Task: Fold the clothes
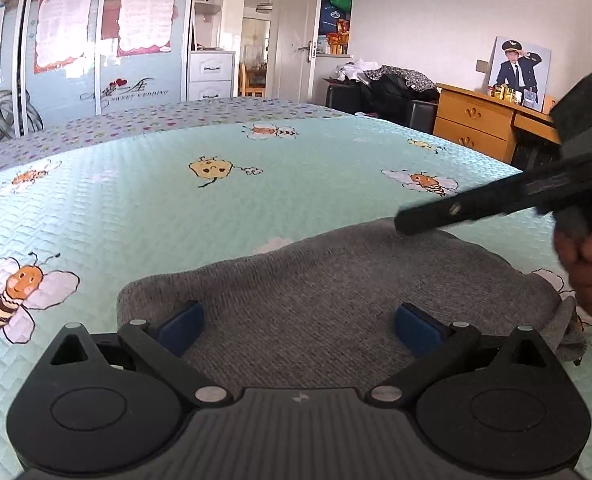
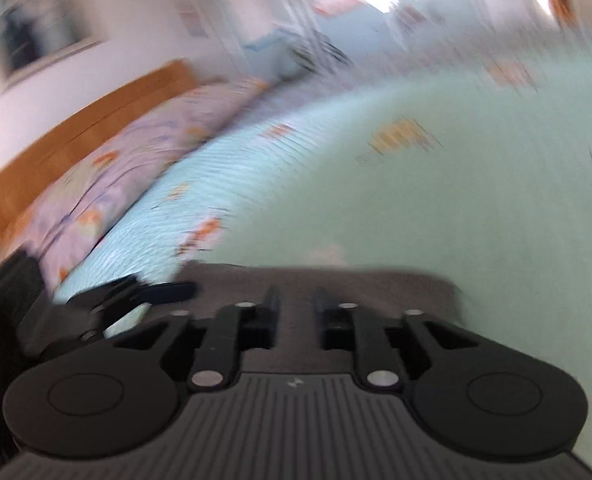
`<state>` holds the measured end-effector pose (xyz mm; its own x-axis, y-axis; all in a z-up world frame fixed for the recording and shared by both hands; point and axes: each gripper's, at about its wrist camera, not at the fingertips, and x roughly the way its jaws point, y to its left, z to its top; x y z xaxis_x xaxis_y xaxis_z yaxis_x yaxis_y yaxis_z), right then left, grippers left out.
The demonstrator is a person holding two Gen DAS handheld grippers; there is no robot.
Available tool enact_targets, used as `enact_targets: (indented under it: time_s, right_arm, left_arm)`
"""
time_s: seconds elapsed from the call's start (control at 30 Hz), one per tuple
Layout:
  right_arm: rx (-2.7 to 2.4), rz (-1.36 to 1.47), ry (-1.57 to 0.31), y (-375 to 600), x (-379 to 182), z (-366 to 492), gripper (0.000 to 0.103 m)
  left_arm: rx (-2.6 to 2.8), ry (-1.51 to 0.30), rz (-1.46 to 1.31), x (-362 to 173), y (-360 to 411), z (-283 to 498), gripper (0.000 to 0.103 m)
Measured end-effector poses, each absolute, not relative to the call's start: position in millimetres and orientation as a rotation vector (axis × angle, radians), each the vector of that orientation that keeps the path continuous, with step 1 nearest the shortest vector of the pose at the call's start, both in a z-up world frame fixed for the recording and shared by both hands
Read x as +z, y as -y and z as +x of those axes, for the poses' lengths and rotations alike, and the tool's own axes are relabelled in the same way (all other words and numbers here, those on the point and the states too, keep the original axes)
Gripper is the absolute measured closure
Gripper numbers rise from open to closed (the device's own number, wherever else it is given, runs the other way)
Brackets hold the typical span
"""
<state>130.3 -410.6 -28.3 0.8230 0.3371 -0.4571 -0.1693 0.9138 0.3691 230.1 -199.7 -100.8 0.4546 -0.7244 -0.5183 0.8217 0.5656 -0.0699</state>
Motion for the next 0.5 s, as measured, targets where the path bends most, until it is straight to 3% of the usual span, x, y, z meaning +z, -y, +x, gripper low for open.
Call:
enact_targets:
  time_s: [0.07, 0.3, 0.37, 0.5]
  right_arm:
    - [0.331, 0.227, -0.497, 376.3, -13.8, 134.3, 0.069]
    - [0.289, 0.250, -0.658, 343.2, -42.3, 217.4, 0.069]
    - [0.270, 0.283, -0.689, 344.2, -55.2, 232.8, 0.079]
    - [0.150, 0.363, -0.651, 367.9, -62.7, 215.2, 0.082]
  left_arm:
    - [-0.962, -0.530, 0.200, -101.0, 198.4, 229.3, 0.001]
    - [-0.969, -0.532, 0.191, -101.6, 196.9, 229.9, 0.001]
    - [-0.970, -0.528, 0.195, -102.1, 197.1, 229.6, 0.001]
    - [-0.976, -0.524, 0.176, -103.7, 193.3, 231.6, 0.001]
